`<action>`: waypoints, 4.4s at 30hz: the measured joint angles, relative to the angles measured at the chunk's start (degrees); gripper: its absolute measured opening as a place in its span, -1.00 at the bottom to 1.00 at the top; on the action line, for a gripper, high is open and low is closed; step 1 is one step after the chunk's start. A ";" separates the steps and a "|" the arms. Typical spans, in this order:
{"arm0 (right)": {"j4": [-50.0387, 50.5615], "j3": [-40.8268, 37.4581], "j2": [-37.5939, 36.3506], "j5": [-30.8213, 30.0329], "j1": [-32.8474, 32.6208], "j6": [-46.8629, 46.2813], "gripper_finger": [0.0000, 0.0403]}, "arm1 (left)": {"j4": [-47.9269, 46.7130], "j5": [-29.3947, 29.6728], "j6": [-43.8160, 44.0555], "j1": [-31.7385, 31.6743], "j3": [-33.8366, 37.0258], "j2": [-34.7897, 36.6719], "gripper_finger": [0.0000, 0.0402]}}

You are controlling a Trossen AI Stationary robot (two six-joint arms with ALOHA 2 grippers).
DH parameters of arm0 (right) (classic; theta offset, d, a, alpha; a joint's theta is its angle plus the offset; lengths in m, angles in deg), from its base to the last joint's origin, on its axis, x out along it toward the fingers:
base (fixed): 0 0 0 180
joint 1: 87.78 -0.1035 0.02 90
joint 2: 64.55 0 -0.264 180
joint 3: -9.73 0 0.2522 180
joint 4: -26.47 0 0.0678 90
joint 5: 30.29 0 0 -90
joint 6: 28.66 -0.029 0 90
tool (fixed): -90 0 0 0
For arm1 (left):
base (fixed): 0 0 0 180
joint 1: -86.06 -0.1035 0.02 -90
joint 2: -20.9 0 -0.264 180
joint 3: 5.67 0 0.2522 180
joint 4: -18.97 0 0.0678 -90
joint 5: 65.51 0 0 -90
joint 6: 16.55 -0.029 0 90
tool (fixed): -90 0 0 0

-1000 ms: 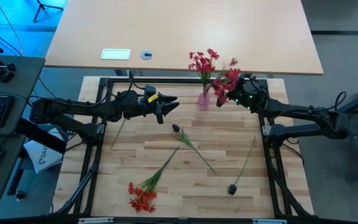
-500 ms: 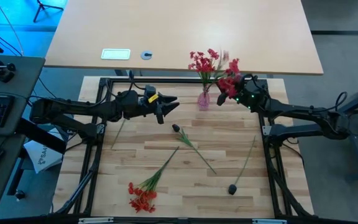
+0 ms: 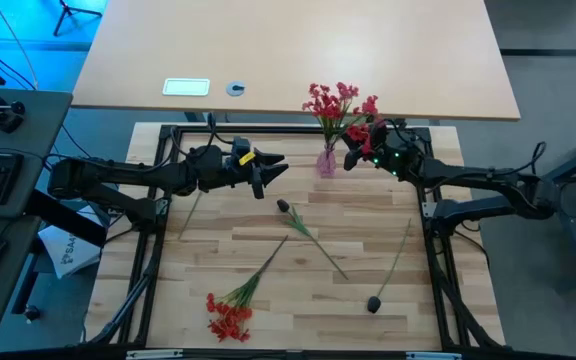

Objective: Sort flowers into vase by color
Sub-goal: Put the left red flowers into the purple vase, then put the red flowers into the purple vase

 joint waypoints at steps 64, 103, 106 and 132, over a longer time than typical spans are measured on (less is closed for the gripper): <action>33.96 0.00 -22.20 6.36 -0.48 0.56 0.40 | -0.76 -1.20 0.15 -0.85 0.00 0.01 -0.12; 56.84 0.00 -29.04 29.51 -19.89 -23.40 0.40 | -31.72 -27.58 53.36 23.86 -0.13 -8.48 -0.25; 57.46 0.00 -29.04 29.51 -19.89 -21.70 0.40 | -32.21 -27.98 58.22 26.26 -2.33 -14.22 -0.28; 59.26 0.00 -29.02 28.46 -19.89 -14.37 0.40 | -66.44 -16.91 52.47 28.18 -24.17 -30.32 -0.30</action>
